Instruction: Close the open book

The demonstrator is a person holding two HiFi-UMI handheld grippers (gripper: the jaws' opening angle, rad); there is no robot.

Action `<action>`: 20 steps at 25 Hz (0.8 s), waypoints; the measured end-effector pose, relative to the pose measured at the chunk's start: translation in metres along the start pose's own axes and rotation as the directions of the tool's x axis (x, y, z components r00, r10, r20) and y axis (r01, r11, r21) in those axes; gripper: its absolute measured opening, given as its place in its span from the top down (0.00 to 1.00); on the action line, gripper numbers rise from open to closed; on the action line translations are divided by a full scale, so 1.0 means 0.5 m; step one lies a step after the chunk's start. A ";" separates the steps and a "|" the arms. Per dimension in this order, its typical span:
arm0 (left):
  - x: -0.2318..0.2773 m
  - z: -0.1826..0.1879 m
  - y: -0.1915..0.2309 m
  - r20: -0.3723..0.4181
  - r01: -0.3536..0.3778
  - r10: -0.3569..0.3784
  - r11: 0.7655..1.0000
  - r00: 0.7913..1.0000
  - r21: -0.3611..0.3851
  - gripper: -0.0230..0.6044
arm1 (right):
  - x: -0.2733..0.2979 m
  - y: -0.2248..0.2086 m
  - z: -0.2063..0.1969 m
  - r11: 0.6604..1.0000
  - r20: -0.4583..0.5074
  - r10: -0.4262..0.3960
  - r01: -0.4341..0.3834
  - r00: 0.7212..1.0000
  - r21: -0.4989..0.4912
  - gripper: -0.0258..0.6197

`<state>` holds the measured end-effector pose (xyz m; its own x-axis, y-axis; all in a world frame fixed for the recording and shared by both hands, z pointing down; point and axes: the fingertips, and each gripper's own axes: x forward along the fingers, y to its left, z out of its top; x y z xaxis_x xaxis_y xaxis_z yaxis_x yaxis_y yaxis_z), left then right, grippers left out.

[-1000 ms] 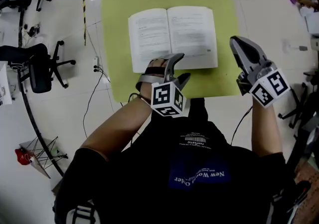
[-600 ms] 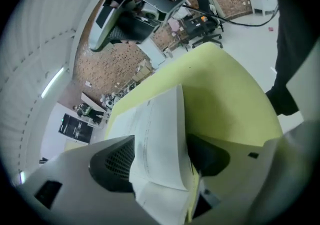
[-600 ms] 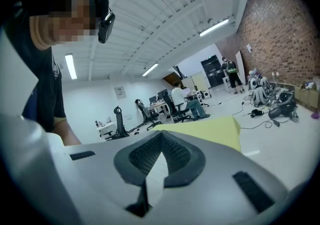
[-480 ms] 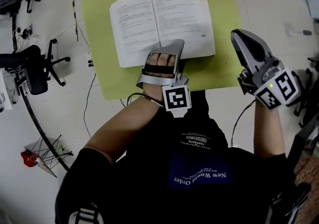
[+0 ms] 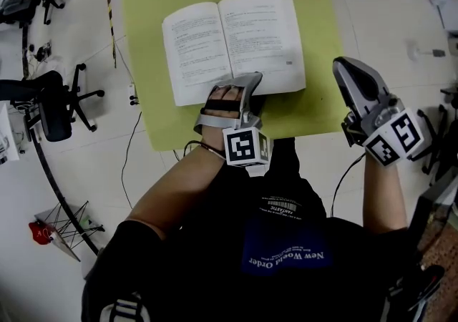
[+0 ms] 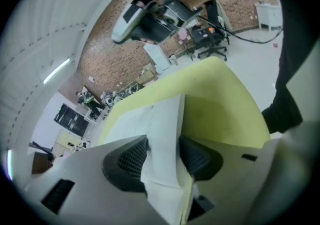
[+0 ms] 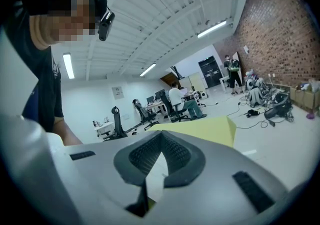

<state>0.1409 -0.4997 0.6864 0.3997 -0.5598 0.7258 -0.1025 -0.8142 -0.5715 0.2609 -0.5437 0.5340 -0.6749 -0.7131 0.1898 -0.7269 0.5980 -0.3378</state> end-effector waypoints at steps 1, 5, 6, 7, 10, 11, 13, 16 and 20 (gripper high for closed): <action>-0.008 0.004 0.009 0.024 -0.002 0.004 0.999 1.000 -0.053 0.63 | -0.003 -0.002 0.001 1.000 -0.003 -0.002 0.002 1.000 0.000 0.99; -0.041 0.009 0.035 0.140 0.021 0.019 0.962 0.990 -0.273 0.66 | -0.006 0.000 0.004 1.000 -0.015 -0.002 0.002 1.000 0.000 0.99; -0.049 0.007 0.040 0.167 0.028 0.027 0.946 0.986 -0.322 0.67 | -0.004 0.002 0.005 1.000 -0.017 0.000 0.000 1.000 -0.003 0.99; -0.057 0.003 0.044 0.191 0.038 0.036 0.928 0.981 -0.372 0.67 | -0.001 0.005 0.006 1.000 -0.019 0.003 -0.004 1.000 -0.005 0.99; -0.077 -0.014 0.055 0.250 0.071 0.069 0.857 0.966 -0.511 0.67 | 0.014 0.016 0.011 1.000 -0.025 0.014 -0.014 1.000 -0.012 0.99; -0.083 -0.019 0.058 0.267 0.083 0.080 0.833 0.960 -0.547 0.68 | 0.019 0.021 0.013 1.000 -0.026 0.018 -0.018 0.999 -0.014 0.99; -0.092 -0.025 0.063 0.300 0.108 0.099 0.789 0.949 -0.605 0.68 | 0.028 0.030 0.016 0.999 -0.030 0.027 -0.027 0.999 -0.019 0.99; -0.100 -0.033 0.065 0.342 0.149 0.126 0.725 0.931 -0.672 0.68 | 0.038 0.039 0.015 0.999 -0.040 0.044 -0.045 0.998 -0.029 0.99; -0.118 -0.061 0.072 0.379 0.197 0.153 0.647 0.913 -0.736 0.69 | 0.065 0.062 0.014 0.997 -0.054 0.062 -0.064 0.997 -0.038 0.99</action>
<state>0.0857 -0.5007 0.6348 0.6943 -0.5773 0.4298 -0.6582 -0.7508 0.0548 0.2175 -0.5510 0.5232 -0.7245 -0.6540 0.2177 -0.6864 0.6559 -0.3141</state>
